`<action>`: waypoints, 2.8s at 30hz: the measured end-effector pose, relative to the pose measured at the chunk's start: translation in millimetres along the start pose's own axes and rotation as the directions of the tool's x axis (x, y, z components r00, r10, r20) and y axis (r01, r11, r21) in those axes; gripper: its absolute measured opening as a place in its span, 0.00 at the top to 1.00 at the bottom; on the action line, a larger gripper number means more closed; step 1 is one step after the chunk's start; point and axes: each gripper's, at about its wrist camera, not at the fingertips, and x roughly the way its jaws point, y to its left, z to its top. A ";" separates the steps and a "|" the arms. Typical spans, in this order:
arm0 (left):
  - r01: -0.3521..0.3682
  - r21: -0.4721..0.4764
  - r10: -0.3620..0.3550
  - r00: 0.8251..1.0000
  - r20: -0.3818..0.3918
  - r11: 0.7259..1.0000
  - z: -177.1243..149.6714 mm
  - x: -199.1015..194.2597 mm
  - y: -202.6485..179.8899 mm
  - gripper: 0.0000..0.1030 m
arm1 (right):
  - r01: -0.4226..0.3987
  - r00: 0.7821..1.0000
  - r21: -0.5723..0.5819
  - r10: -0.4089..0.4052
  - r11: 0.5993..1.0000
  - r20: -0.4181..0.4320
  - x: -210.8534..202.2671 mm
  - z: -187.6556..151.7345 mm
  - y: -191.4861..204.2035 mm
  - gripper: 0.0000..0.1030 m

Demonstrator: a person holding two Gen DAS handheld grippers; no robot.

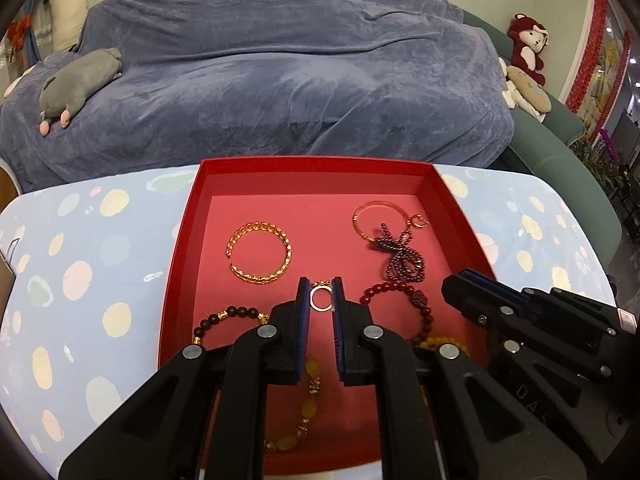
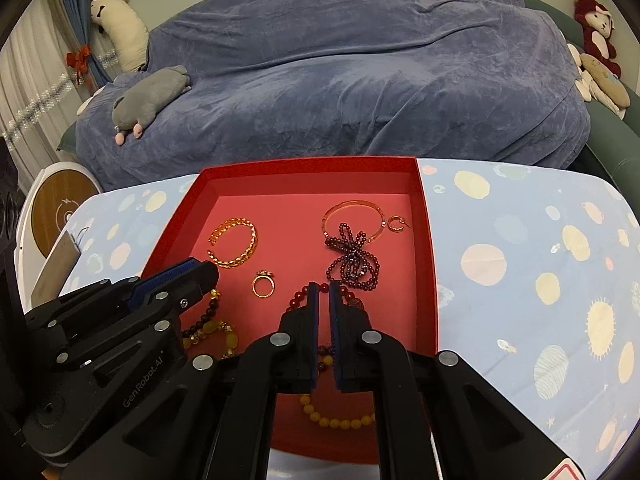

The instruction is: Organize jewelry

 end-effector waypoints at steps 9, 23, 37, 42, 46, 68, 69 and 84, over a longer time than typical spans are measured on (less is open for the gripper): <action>-0.075 -0.031 0.072 0.993 -0.095 0.997 -3.3 37.4 15.4 0.49 | 0.034 0.999 0.033 -0.034 0.999 -0.005 21.8 -3.0 -15.3 0.49; -0.119 -0.014 0.119 0.992 0.034 0.993 -1.5 -41.2 -2.2 0.28 | 0.051 0.994 0.088 -0.059 0.995 0.091 -62.6 -13.1 -23.6 0.27; -0.202 0.009 0.201 0.977 0.064 0.979 -41.7 -105.4 -15.5 0.13 | 0.122 0.988 0.119 -0.132 0.985 0.083 -113.6 -59.1 -20.3 0.20; -0.198 0.015 0.197 0.979 0.045 0.980 -57.1 -107.5 -14.4 0.13 | 0.151 0.985 0.111 -0.159 0.982 0.071 -116.5 -74.3 -17.2 0.20; -0.197 0.007 0.196 0.980 0.036 0.980 -68.3 -107.3 -14.0 0.13 | 0.188 0.977 0.079 -0.195 0.979 0.087 -119.8 -84.5 -11.6 0.20; -0.198 -0.049 0.199 0.980 0.025 0.979 -93.6 -92.6 7.4 0.13 | 0.221 0.972 0.017 -0.222 0.975 0.073 -99.0 -106.7 6.7 0.20; -0.199 -0.048 0.201 0.979 0.026 0.979 -93.5 -92.4 7.8 0.13 | 0.221 0.972 0.016 -0.222 0.975 0.073 -98.6 -107.0 7.1 0.20; -0.205 -0.055 0.208 0.977 0.040 0.977 -95.3 -94.2 9.5 0.13 | 0.221 0.972 0.015 -0.222 0.975 0.077 -97.4 -108.1 8.7 0.20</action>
